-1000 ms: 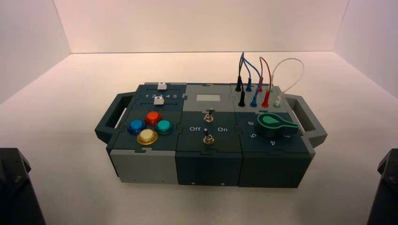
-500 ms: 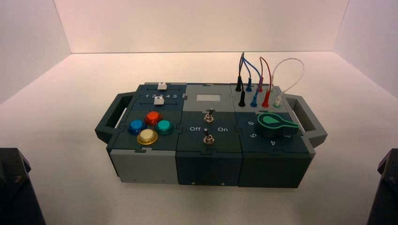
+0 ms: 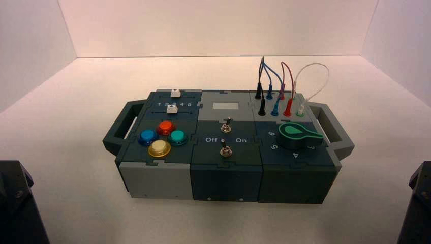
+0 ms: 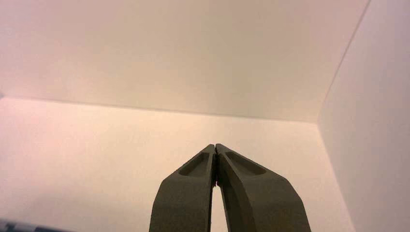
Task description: Flip the top switch off with the left gripper.
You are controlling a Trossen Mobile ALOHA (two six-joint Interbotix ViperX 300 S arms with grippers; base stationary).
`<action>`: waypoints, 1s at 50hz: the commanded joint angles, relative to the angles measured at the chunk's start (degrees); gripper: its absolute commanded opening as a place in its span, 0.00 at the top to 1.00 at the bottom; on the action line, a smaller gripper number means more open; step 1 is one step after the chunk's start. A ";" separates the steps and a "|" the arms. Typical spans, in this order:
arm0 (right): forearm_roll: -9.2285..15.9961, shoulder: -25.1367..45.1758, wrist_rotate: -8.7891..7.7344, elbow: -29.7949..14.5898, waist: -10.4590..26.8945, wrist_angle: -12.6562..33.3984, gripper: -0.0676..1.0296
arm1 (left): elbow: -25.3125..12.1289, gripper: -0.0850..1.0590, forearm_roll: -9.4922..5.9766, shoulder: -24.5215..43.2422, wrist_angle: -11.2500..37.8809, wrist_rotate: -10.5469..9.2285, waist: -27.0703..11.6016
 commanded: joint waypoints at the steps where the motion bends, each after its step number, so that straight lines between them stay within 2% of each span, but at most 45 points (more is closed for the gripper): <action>1: 0.97 1.32 0.35 -2.99 2.20 3.87 0.96 | -2.46 0.95 -0.26 0.09 1.76 -0.35 -2.90; 7: 3.52 3.25 0.62 -5.10 3.52 11.60 0.96 | -2.46 0.95 -0.35 0.09 4.39 -0.35 -4.48; 9: 4.04 3.78 0.53 -5.45 3.52 12.92 0.96 | -2.46 0.95 -0.35 0.00 5.27 -0.44 -4.92; 12: 5.98 5.89 0.62 -6.59 3.52 17.67 0.96 | -2.55 0.95 -0.35 0.00 6.77 -0.35 -6.06; 15: 6.86 7.03 0.62 -6.94 3.52 19.78 0.96 | -2.55 0.95 -0.35 0.00 7.56 -0.35 -6.59; 16: 7.91 8.26 0.62 -7.29 3.52 21.71 0.96 | -2.81 0.95 -0.35 0.09 8.53 -0.35 -7.03; 20: 9.93 11.51 0.62 -7.73 3.52 24.61 0.96 | -3.08 0.95 -0.35 0.18 10.11 -0.35 -7.91; 29: 15.12 19.34 0.62 -7.56 3.52 27.60 0.96 | -3.52 0.95 -0.79 0.35 13.80 -0.35 -8.53; 33: 17.14 23.82 0.44 -7.38 3.69 28.83 0.96 | -4.04 0.95 -1.93 0.35 16.61 -0.44 -9.05; 37: 18.37 28.04 0.35 -7.56 4.04 30.06 0.96 | -4.92 0.95 -3.78 1.14 19.95 -0.44 -10.20; 46: 18.98 35.07 0.44 -7.73 7.29 30.50 0.96 | -7.12 0.95 -7.56 5.45 26.54 -0.44 -14.59; 50: 19.34 37.53 0.44 -7.82 7.73 30.23 0.96 | -8.00 0.95 -8.61 8.00 28.65 -0.88 -16.88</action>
